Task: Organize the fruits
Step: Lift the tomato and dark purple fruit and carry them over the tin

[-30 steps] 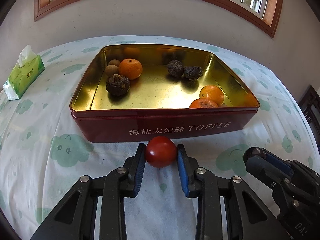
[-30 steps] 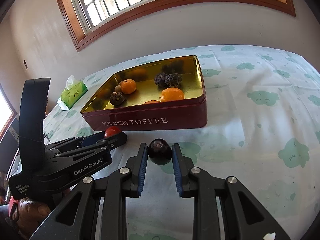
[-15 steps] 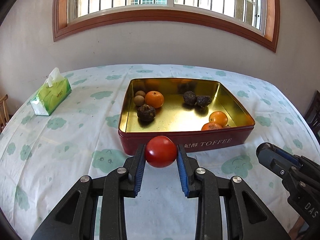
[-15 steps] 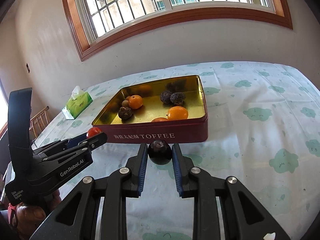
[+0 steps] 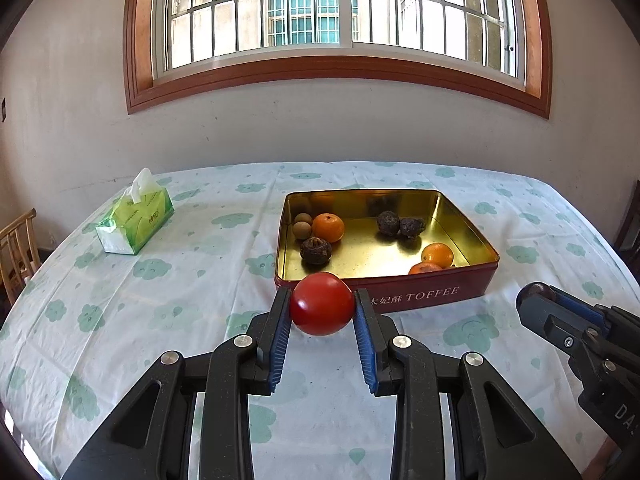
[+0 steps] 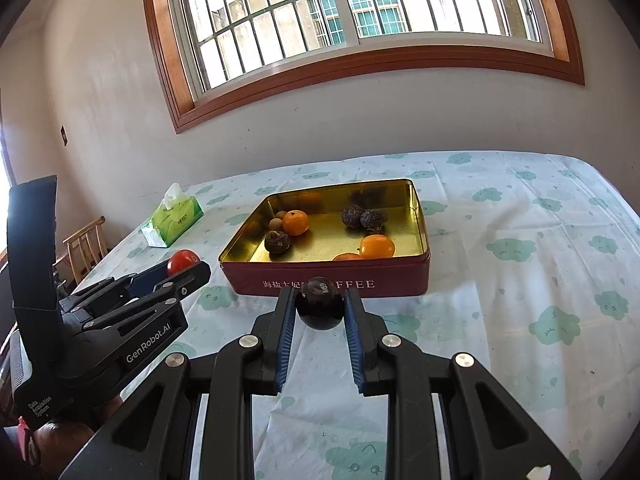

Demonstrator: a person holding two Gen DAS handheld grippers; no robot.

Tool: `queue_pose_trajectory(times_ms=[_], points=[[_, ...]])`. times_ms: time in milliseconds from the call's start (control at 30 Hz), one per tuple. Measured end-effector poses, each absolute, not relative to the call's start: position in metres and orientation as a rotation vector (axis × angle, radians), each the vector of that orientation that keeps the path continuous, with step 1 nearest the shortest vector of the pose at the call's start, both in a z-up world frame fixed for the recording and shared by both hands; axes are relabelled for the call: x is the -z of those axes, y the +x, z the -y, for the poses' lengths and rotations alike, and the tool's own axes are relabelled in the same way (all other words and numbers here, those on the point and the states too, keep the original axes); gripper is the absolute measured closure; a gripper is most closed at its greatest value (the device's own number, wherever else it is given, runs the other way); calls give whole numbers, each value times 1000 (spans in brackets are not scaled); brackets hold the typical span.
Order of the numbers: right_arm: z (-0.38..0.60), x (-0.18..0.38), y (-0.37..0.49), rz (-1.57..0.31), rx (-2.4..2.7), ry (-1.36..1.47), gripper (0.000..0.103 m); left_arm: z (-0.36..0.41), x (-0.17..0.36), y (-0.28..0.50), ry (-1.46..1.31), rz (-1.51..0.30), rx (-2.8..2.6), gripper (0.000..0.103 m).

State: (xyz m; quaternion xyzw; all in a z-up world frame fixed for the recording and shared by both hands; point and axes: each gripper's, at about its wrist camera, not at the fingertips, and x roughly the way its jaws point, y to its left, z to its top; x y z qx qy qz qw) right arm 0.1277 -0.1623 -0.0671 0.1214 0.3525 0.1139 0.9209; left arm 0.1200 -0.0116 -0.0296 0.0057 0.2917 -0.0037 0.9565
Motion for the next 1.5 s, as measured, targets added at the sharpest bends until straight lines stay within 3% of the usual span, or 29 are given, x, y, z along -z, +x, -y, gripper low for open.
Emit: queue_pose_trajectory(times_ms=[1500], points=[[156, 55, 110, -698, -235, 226, 80, 11, 28, 108, 7, -583, 6, 71]])
